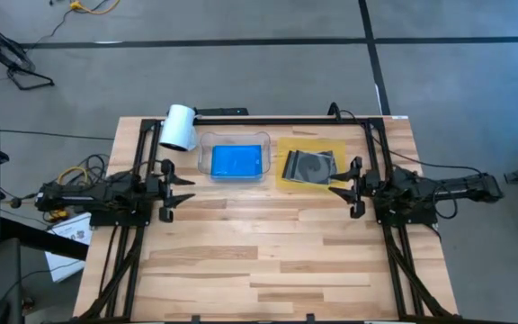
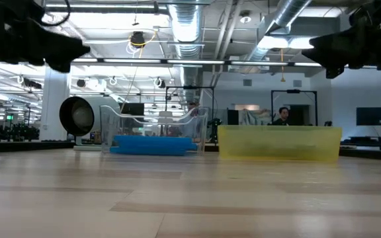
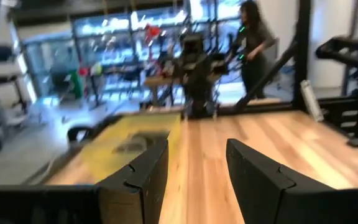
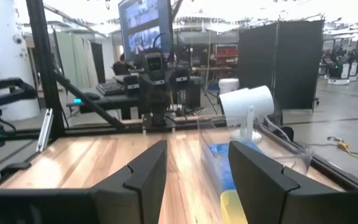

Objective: Pick & place jewel cases by type
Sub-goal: Return to Home Position

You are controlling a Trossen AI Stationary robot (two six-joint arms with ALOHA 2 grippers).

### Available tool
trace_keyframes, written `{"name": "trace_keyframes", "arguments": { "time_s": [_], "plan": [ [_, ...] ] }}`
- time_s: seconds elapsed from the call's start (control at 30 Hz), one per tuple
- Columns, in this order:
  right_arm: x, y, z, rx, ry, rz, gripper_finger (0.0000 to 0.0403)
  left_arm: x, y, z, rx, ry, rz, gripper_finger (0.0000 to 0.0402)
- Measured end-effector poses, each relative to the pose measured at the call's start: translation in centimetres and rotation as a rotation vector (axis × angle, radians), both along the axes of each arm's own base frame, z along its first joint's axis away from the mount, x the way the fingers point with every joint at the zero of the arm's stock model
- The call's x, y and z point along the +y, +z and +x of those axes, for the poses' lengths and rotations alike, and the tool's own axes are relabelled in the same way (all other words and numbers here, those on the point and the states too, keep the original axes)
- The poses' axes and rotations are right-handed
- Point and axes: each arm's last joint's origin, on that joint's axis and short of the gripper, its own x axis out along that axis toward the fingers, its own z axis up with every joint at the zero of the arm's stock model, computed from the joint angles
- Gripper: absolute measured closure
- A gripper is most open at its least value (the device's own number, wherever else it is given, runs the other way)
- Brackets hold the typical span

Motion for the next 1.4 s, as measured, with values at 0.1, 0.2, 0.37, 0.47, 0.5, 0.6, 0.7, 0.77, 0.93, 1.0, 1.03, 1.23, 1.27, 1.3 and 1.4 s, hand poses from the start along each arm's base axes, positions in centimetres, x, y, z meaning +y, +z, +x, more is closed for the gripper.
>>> {"name": "trace_keyframes", "arguments": {
  "time_s": [0.1, 0.2, 0.37, 0.47, 0.5, 0.6, 0.7, 0.77, 0.93, 1.0, 1.03, 1.23, 1.27, 1.3, 1.4],
  "plan": [
    [0.00, -0.23, 0.02, 0.023, 0.001, -0.002, 0.0237, 0.12, -0.52, 0.04, 0.052, 0.039, -0.035, 0.0245],
    [0.01, -0.20, 0.02, 0.020, 0.002, -0.002, 0.0237, 0.16, -0.56, 0.09, 0.057, 0.052, -0.043, 0.0245],
    [0.01, -0.21, 0.02, 0.020, 0.002, -0.002, 0.0237, 0.24, -0.57, 0.09, 0.058, 0.079, -0.044, 0.0245],
    [0.01, -0.21, 0.02, 0.020, 0.002, -0.002, 0.0236, 0.26, -0.56, 0.08, 0.057, 0.088, -0.045, 0.0245],
    [0.01, -0.21, 0.02, 0.020, 0.002, -0.002, 0.0236, 0.25, -0.57, 0.08, 0.057, 0.085, -0.045, 0.0245],
    [0.01, -0.23, 0.02, 0.021, 0.002, -0.002, 0.0237, 0.24, -0.57, 0.09, 0.058, 0.081, -0.046, 0.0245],
    [0.01, -0.23, 0.02, 0.021, 0.002, -0.002, 0.0238, 0.29, -0.54, 0.08, 0.052, 0.094, -0.073, 0.0245],
    [0.01, -0.22, 0.02, 0.020, 0.001, -0.002, 0.0238, 0.34, -0.53, 0.07, 0.049, 0.112, -0.084, 0.0244],
    [0.01, -0.22, 0.02, 0.020, 0.001, -0.002, 0.0236, 0.36, -0.54, 0.07, 0.044, 0.116, -0.133, 0.0244],
    [0.01, -0.23, 0.02, 0.020, 0.001, -0.002, 0.0237, 0.36, -0.54, 0.07, 0.044, 0.116, -0.132, 0.0244],
    [0.01, -0.23, 0.02, 0.020, 0.001, -0.002, 0.0237, 0.36, -0.54, 0.07, 0.044, 0.116, -0.129, 0.0244],
    [0.01, -0.24, 0.02, 0.021, 0.001, -0.002, 0.0238, 0.36, -0.54, 0.07, 0.046, 0.117, -0.115, 0.0244],
    [0.01, -0.24, 0.02, 0.021, 0.001, -0.002, 0.0237, 0.36, -0.54, 0.07, 0.045, 0.117, -0.121, 0.0244],
    [0.00, -0.24, 0.02, 0.021, 0.001, -0.002, 0.0237, 0.36, -0.54, 0.07, 0.045, 0.117, -0.123, 0.0244],
    [0.00, -0.24, 0.02, 0.021, 0.001, -0.002, 0.0236, 0.36, -0.54, 0.07, 0.045, 0.117, -0.124, 0.0244]
  ]
}}
